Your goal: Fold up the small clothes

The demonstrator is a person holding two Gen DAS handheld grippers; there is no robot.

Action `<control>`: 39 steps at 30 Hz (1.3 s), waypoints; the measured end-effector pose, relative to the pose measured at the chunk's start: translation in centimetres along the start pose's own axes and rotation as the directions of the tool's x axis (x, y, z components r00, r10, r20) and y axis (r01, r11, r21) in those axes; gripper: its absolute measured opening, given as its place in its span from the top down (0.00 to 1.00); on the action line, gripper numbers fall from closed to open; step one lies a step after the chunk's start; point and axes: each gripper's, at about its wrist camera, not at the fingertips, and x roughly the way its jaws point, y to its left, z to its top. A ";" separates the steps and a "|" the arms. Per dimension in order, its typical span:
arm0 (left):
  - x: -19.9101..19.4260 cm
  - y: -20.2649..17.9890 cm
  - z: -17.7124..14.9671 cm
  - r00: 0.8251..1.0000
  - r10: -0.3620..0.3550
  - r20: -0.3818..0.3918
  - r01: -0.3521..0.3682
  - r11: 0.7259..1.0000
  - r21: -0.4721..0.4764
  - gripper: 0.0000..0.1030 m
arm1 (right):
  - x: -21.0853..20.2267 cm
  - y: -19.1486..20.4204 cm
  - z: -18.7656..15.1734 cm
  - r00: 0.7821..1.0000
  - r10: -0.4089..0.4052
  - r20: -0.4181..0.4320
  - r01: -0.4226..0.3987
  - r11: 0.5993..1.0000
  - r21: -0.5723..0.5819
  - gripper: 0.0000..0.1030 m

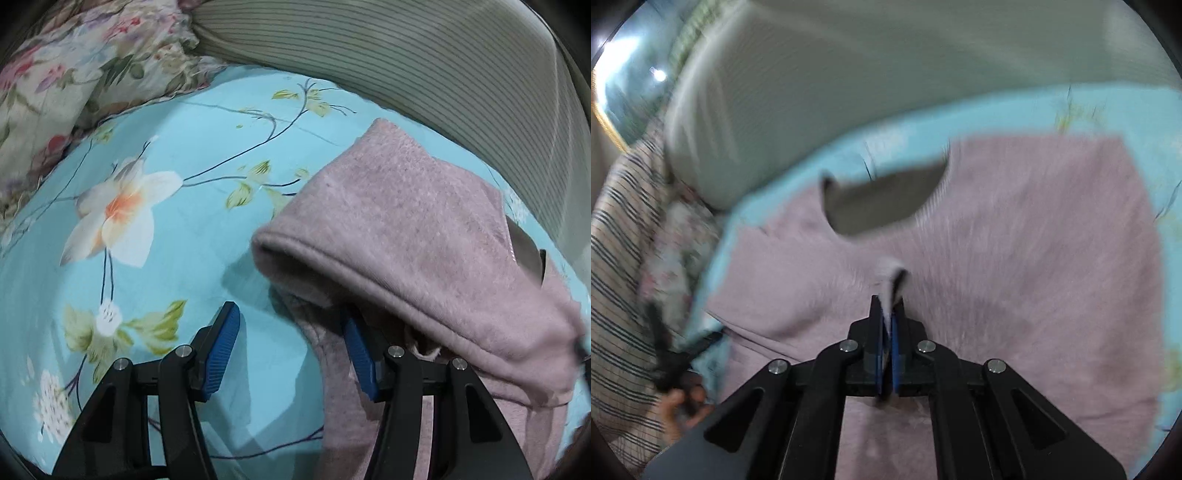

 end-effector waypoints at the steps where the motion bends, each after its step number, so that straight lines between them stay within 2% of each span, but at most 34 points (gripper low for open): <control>1: 0.1 -0.1 0.0 1.000 0.004 0.001 -0.004 1.000 0.010 0.45 | -2.0 -0.4 0.6 0.999 0.001 0.046 -0.001 1.000 0.010 0.96; 3: 0.1 -0.5 0.0 1.000 0.013 0.006 -0.013 1.000 0.025 0.45 | -4.8 -2.2 1.6 0.994 -0.028 0.110 0.023 0.999 0.042 0.96; 4: 0.0 -0.6 -0.2 1.000 0.018 0.010 -0.019 0.999 0.037 0.45 | -5.4 -3.3 1.8 0.992 -0.053 0.116 0.046 0.997 0.061 0.96; 8: -0.4 -2.0 -1.2 0.998 0.053 0.038 -0.057 0.992 0.114 0.43 | -4.9 -8.2 1.3 0.987 -0.149 0.054 0.140 0.979 0.145 0.96; 12: -1.0 -2.7 -2.0 0.994 0.084 0.071 -0.094 0.985 0.145 0.44 | -3.3 -9.8 -0.1 0.978 -0.207 0.001 0.205 0.969 0.136 0.96; 16: -1.1 -2.2 -2.6 0.995 0.066 0.078 -0.076 0.988 0.134 0.43 | -3.6 -10.7 -0.9 0.971 -0.236 0.032 0.227 0.957 0.178 0.96; 18: -1.2 -2.1 -2.9 0.994 0.064 0.088 -0.075 0.988 0.133 0.43 | -3.3 -11.0 -1.2 0.971 -0.238 0.020 0.230 0.953 0.195 0.96; 22: -2.1 -2.5 -3.4 0.985 0.090 0.144 -0.108 0.986 0.125 0.42 | -4.3 -10.3 -1.1 0.970 -0.231 0.072 0.214 0.958 0.190 0.96; 24: -2.1 -2.4 -3.3 0.984 0.095 0.147 -0.113 0.987 0.116 0.42 | -4.6 -10.4 -0.9 0.966 -0.239 0.093 0.217 0.955 0.204 0.96; 27: -2.4 -2.1 -3.3 0.987 0.076 0.141 -0.091 0.991 0.100 0.42 | -4.1 -10.5 -0.8 0.968 -0.239 0.072 0.220 0.953 0.207 0.96; 30: -2.1 -2.0 -3.4 0.989 0.076 0.124 -0.089 0.990 0.108 0.41 | -3.2 -10.8 -1.1 0.962 -0.270 0.042 0.257 0.947 0.191 0.96; 32: -1.3 -1.8 -3.2 0.993 0.077 0.092 -0.085 0.992 0.092 0.37 | -3.0 -11.2 -1.2 0.959 -0.283 0.030 0.272 0.942 0.195 0.96; 37: -1.2 -1.5 -3.1 0.992 0.080 0.097 -0.088 0.993 0.075 0.33 | -2.8 -11.2 -1.4 0.943 -0.334 0.007 0.327 0.928 0.175 0.96; 39: -1.4 -1.4 -3.2 0.992 0.078 0.102 -0.086 0.994 0.073 0.32 | -3.9 -10.3 -1.4 0.926 -0.377 0.033 0.366 0.914 0.174 0.94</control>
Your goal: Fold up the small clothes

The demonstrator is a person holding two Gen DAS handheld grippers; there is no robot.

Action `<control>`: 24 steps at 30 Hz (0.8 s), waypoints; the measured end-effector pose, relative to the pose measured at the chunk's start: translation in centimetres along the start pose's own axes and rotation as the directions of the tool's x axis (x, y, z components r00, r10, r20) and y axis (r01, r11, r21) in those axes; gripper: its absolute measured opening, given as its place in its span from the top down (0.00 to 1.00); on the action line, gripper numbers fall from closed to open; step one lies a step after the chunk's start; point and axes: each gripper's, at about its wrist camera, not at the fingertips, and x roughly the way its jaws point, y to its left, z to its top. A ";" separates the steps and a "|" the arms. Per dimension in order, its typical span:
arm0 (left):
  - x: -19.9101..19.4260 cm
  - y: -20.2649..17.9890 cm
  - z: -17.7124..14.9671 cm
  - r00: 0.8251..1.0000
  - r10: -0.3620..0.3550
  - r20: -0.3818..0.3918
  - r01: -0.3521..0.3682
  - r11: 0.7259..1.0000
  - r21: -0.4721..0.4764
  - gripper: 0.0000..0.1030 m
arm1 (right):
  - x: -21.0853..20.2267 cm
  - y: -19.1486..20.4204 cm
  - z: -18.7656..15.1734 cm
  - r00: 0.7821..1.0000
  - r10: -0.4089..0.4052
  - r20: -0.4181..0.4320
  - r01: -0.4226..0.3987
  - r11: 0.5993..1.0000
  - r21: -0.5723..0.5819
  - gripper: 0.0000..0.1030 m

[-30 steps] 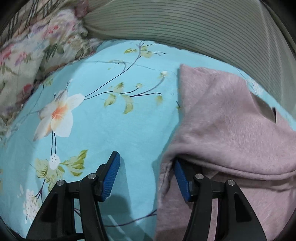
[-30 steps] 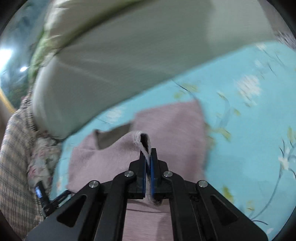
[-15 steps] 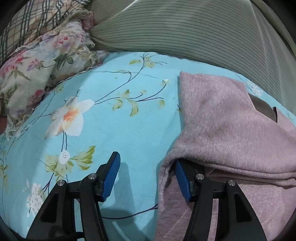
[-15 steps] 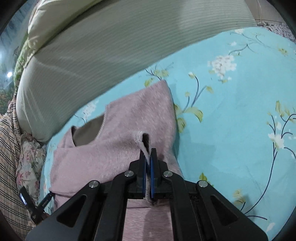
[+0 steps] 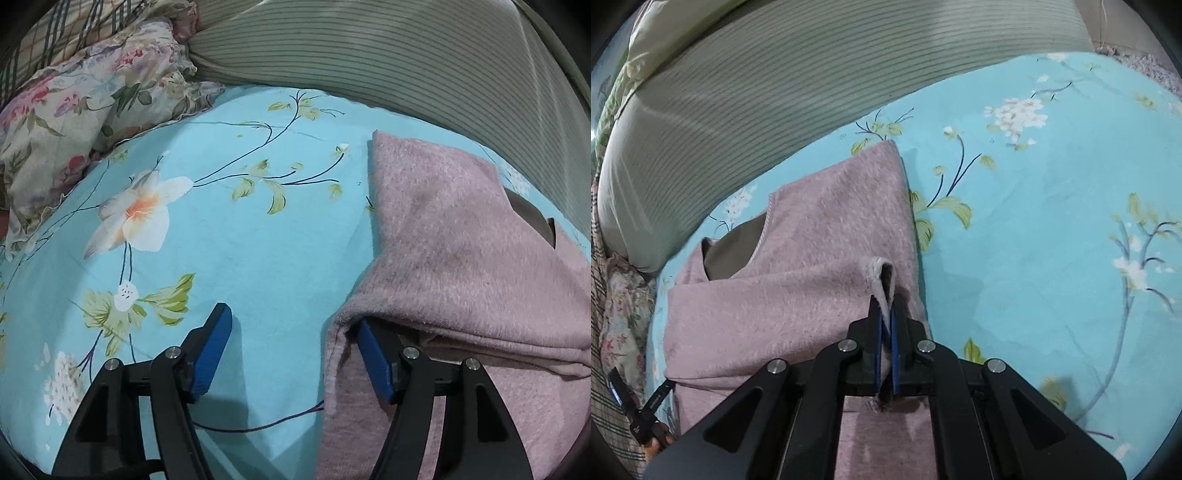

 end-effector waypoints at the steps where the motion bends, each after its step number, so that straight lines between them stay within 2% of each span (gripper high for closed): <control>1: 0.0 0.1 0.0 1.000 -0.003 0.001 0.003 1.000 -0.006 0.32 | -1.1 0.4 0.0 0.999 -0.028 0.044 0.028 1.000 -0.003 0.94; 3: -0.1 0.3 -0.1 1.000 -0.009 -0.002 0.009 1.000 -0.015 0.31 | -2.8 1.2 -0.1 0.992 -0.051 0.113 0.054 0.998 -0.023 0.94; 4: 0.0 0.4 -0.1 1.000 -0.008 -0.003 0.008 1.000 -0.015 0.31 | -3.1 2.0 -0.2 0.992 -0.022 0.122 0.029 0.998 -0.050 0.94; 5: 0.0 0.3 -0.2 1.000 -0.005 -0.004 0.005 1.000 -0.012 0.30 | -2.8 2.7 -0.2 0.995 0.016 0.101 -0.009 0.997 -0.072 0.94; 7: 0.0 0.1 -0.1 1.000 0.006 -0.006 -0.006 1.000 -0.002 0.30 | -0.8 4.4 -0.6 0.996 0.090 -0.018 -0.092 0.986 -0.137 0.94; 9: 0.1 -0.1 -0.1 1.000 0.011 -0.011 -0.011 1.000 0.006 0.30 | 1.7 5.4 -1.2 0.993 0.061 -0.106 -0.081 0.978 -0.194 0.94; 10: 0.1 0.0 -0.1 1.000 0.009 -0.013 -0.009 1.000 0.007 0.30 | 2.8 5.1 -1.4 0.992 0.000 -0.125 -0.026 0.978 -0.209 0.94; 11: 0.2 0.1 -0.1 1.000 0.003 -0.017 -0.003 1.000 0.003 0.30 | 3.5 4.2 -1.5 0.989 -0.049 -0.138 0.021 0.980 -0.197 0.94; 12: 0.2 0.2 0.0 1.000 -0.003 -0.022 0.003 1.000 0.000 0.29 | 3.7 3.1 -1.5 0.989 -0.044 -0.144 0.021 0.987 -0.159 0.96; 13: 0.1 0.3 0.0 0.999 -0.011 -0.034 0.011 1.000 0.007 0.29 | 3.0 1.5 -1.5 0.990 0.015 -0.141 -0.028 0.996 -0.087 0.97; 14: 0.1 0.2 0.0 0.999 -0.014 -0.048 0.015 1.000 0.022 0.29 | 2.3 0.8 -1.5 0.990 0.019 -0.138 -0.028 0.998 -0.062 0.97; 16: -0.8 0.1 -0.6 0.997 -0.031 -0.069 0.035 0.998 0.059 0.30 | -0.1 -0.2 -1.7 0.994 0.030 -0.108 -0.037 0.998 -0.058 0.94; 18: -2.5 0.4 -1.9 0.993 -0.083 -0.086 0.089 0.993 0.072 0.30 | -2.3 -0.9 -2.1 0.995 0.025 -0.094 -0.031 0.998 -0.055 0.94; 21: -5.2 0.9 -4.5 0.986 -0.135 -0.099 0.144 0.986 0.090 0.30 | -5.0 -1.9 -3.4 0.988 0.106 -0.113 -0.110 0.993 -0.030 0.93; 23: -7.3 1.5 -6.4 0.980 -0.168 -0.108 0.178 0.980 0.094 0.30 | -6.6 -2.0 -5.5 0.983 0.124 -0.137 -0.132 0.990 -0.047 0.89; 24: -8.4 2.1 -7.7 0.976 -0.183 -0.117 0.194 0.977 0.092 0.30 | -7.2 -2.2 -6.6 0.981 0.128 -0.147 -0.138 0.989 -0.060 0.82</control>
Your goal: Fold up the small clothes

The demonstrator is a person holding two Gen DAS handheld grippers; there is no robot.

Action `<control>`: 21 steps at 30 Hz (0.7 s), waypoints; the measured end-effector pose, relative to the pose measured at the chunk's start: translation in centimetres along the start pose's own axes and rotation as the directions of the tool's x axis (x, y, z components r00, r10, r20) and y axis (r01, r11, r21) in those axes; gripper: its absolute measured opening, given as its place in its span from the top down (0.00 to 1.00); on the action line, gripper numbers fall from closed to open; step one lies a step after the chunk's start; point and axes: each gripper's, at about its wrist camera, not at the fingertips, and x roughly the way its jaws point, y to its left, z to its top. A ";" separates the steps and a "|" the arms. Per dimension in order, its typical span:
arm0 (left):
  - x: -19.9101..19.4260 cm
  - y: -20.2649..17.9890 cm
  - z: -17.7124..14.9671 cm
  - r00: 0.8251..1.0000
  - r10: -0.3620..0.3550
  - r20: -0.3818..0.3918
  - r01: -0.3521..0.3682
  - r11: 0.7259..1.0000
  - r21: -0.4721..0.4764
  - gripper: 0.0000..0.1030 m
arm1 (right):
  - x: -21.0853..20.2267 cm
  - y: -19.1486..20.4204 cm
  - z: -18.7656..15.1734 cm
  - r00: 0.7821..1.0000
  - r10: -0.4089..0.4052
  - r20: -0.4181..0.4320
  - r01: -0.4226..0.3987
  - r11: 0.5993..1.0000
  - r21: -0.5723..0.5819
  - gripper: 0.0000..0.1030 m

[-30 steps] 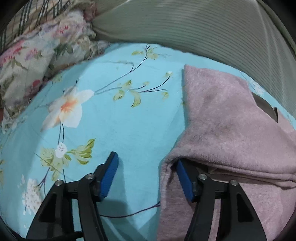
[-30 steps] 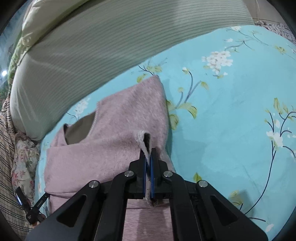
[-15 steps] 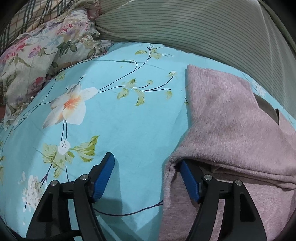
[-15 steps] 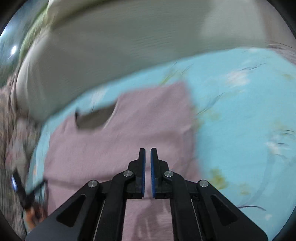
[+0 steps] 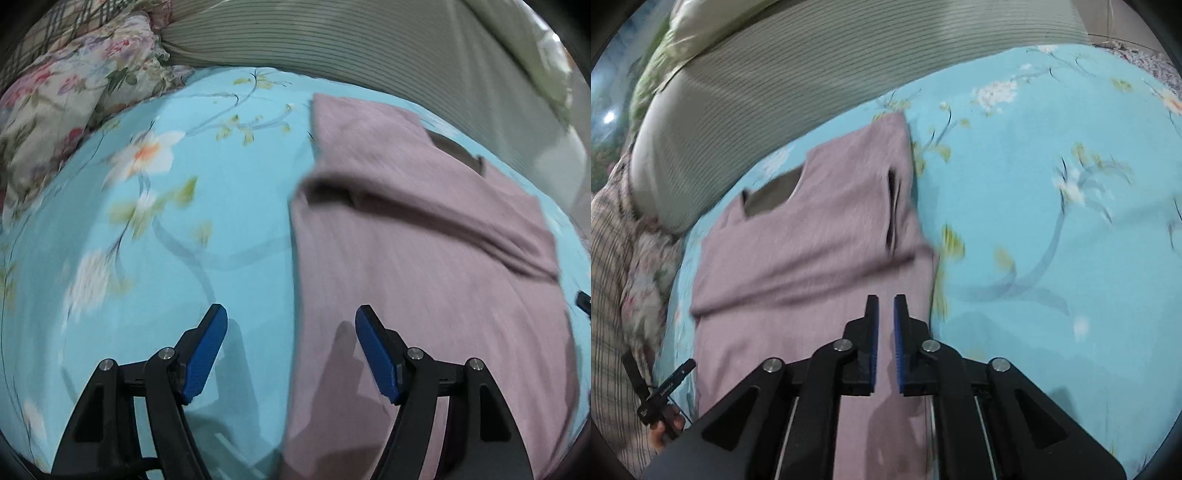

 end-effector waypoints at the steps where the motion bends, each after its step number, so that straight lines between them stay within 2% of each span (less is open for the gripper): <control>1: -0.6 0.1 -1.0 1.000 -0.010 -0.010 0.010 1.000 0.001 0.30 | -0.5 0.3 -1.6 1.000 0.008 -0.013 -0.008 1.000 -0.017 0.76; 7: -4.0 1.3 -6.2 0.997 -0.042 -0.058 0.043 0.999 0.023 0.30 | -3.3 2.9 -7.7 0.998 0.034 -0.054 -0.043 0.982 -0.183 0.75; 11: -5.5 1.3 -8.2 0.993 -0.090 -0.079 0.093 0.995 0.030 0.30 | -3.8 4.4 -10.3 0.986 0.057 -0.154 -0.098 0.957 -0.273 0.75; 13: -6.0 0.9 -9.0 0.990 -0.114 -0.085 0.118 0.992 0.045 0.30 | -3.8 4.7 -11.9 0.977 0.029 -0.213 -0.098 0.942 -0.321 0.75; 15: -6.5 0.6 -9.9 0.988 -0.129 -0.091 0.135 0.989 0.067 0.30 | -4.1 4.8 -13.5 0.968 -0.055 -0.244 -0.044 0.922 -0.383 0.75; 16: -6.7 0.4 -10.4 0.987 -0.128 -0.097 0.135 0.988 0.078 0.30 | -4.7 4.6 -14.2 0.966 -0.130 -0.224 0.021 0.902 -0.431 0.75; 18: -7.1 0.3 -11.1 0.986 -0.128 -0.105 0.138 0.986 0.095 0.30 | -6.2 3.7 -14.7 0.961 -0.203 -0.190 0.096 0.883 -0.459 0.75; 20: -7.7 0.4 -12.1 0.987 -0.125 -0.104 0.137 0.984 0.112 0.30 | -7.8 1.8 -14.8 0.950 -0.259 -0.175 0.167 0.894 -0.417 0.75; 21: -8.0 0.6 -12.4 0.987 -0.124 -0.104 0.136 0.984 0.115 0.30 | -8.8 0.5 -14.7 0.954 -0.245 -0.172 0.168 0.914 -0.369 0.74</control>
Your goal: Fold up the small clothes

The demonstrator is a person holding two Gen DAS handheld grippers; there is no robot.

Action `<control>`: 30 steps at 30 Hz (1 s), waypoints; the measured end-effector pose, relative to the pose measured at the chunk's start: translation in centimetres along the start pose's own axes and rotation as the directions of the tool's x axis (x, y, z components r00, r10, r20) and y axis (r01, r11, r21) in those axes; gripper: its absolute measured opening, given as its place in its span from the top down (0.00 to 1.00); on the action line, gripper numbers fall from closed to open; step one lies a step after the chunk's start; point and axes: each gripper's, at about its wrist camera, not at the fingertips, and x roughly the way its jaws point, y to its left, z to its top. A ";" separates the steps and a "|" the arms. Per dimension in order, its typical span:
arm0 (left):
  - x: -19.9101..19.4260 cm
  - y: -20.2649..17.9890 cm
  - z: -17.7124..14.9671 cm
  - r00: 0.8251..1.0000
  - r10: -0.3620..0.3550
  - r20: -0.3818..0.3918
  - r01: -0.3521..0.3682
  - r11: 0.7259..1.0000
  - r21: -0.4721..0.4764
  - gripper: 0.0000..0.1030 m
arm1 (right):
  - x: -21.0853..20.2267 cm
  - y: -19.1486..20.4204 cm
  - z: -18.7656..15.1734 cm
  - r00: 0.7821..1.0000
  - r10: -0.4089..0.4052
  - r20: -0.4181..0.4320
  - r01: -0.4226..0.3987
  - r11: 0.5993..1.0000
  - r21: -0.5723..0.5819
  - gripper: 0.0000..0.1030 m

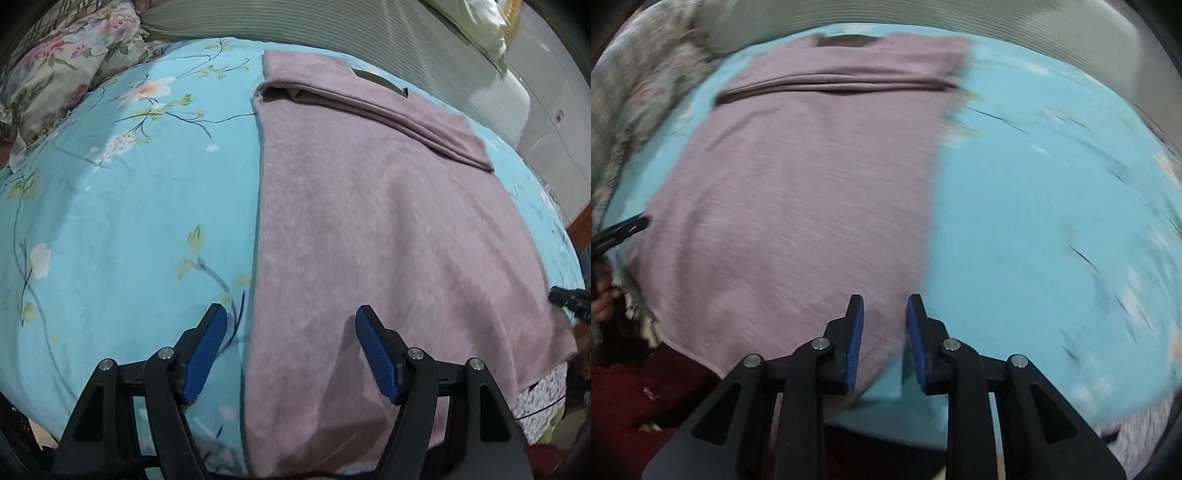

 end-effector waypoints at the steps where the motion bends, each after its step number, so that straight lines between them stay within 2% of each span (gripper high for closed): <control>1: -0.3 0.1 -0.4 1.000 -0.001 0.001 0.001 1.000 0.002 0.30 | -0.5 -1.1 -0.4 0.998 0.053 0.019 -0.054 0.998 0.039 0.74; 4: -1.0 0.4 -1.5 1.000 -0.022 0.007 0.022 1.000 0.007 0.29 | -1.1 -2.6 -1.4 0.978 0.196 0.070 -0.203 0.972 0.118 0.72; 8: -1.3 0.6 -2.5 0.996 -0.088 -0.007 0.088 0.995 0.037 0.26 | 0.3 -2.0 -2.1 0.953 0.293 0.073 -0.300 0.946 0.120 0.66; 10: -1.5 0.6 -2.9 0.989 -0.144 -0.020 0.145 0.988 0.047 0.26 | 1.6 -1.8 -2.3 0.923 0.377 0.073 -0.384 0.915 0.127 0.64; 13: -1.7 0.9 -3.3 0.970 -0.240 -0.030 0.241 0.970 0.043 0.28 | 1.8 -2.0 -2.9 0.882 0.456 0.117 -0.469 0.874 0.130 0.63; 16: -1.8 1.5 -3.5 0.967 -0.251 -0.036 0.252 0.967 0.038 0.43 | 2.1 -3.2 -3.5 0.842 0.515 0.158 -0.536 0.832 0.146 0.63; 17: -1.9 1.8 -3.5 0.966 -0.255 -0.040 0.257 0.966 0.037 0.52 | 2.0 -3.5 -3.9 0.833 0.527 0.168 -0.550 0.822 0.149 0.64; 18: -2.0 2.1 -3.4 0.964 -0.264 -0.046 0.265 0.964 0.033 0.60 | 2.0 -3.7 -4.1 0.828 0.533 0.174 -0.557 0.816 0.152 0.64; 20: -1.9 2.7 -3.4 0.960 -0.274 -0.062 0.276 0.961 0.026 0.70 | 1.9 -4.0 -4.4 0.821 0.539 0.186 -0.567 0.809 0.158 0.64; 22: -1.9 2.7 -3.3 0.966 -0.251 -0.065 0.254 0.966 0.042 0.81 | 1.9 -4.0 -4.5 0.824 0.535 0.185 -0.562 0.812 0.156 0.64; 23: -1.9 2.5 -3.3 0.967 -0.245 -0.066 0.249 0.967 0.052 0.93 | 1.9 -3.9 -4.5 0.831 0.525 0.183 -0.552 0.821 0.149 0.64; 24: -2.1 2.4 -3.3 0.968 -0.245 -0.061 0.248 0.967 0.056 0.95 | 1.7 -3.8 -4.5 0.844 0.505 0.182 -0.531 0.835 0.142 0.74; 25: -2.4 2.4 -3.4 0.967 -0.252 -0.050 0.254 0.966 0.052 0.95 | 1.7 -3.6 -4.5 0.851 0.496 0.173 -0.519 0.843 0.140 0.92; 27: -3.1 2.6 -3.4 0.964 -0.264 -0.031 0.265 0.963 0.041 0.96 | 1.5 -3.8 -4.5 0.840 0.509 0.185 -0.536 0.832 0.145 0.92; 29: -3.7 3.1 -3.5 0.961 -0.278 -0.010 0.278 0.960 0.028 0.96 | 1.4 -4.7 -4.8 0.821 0.531 0.211 -0.566 0.806 0.172 0.92; 30: -3.9 3.4 -3.5 0.961 -0.276 -0.007 0.276 0.961 0.024 0.96 | 1.5 -4.9 -4.9 0.821 0.532 0.208 -0.566 0.806 0.175 0.92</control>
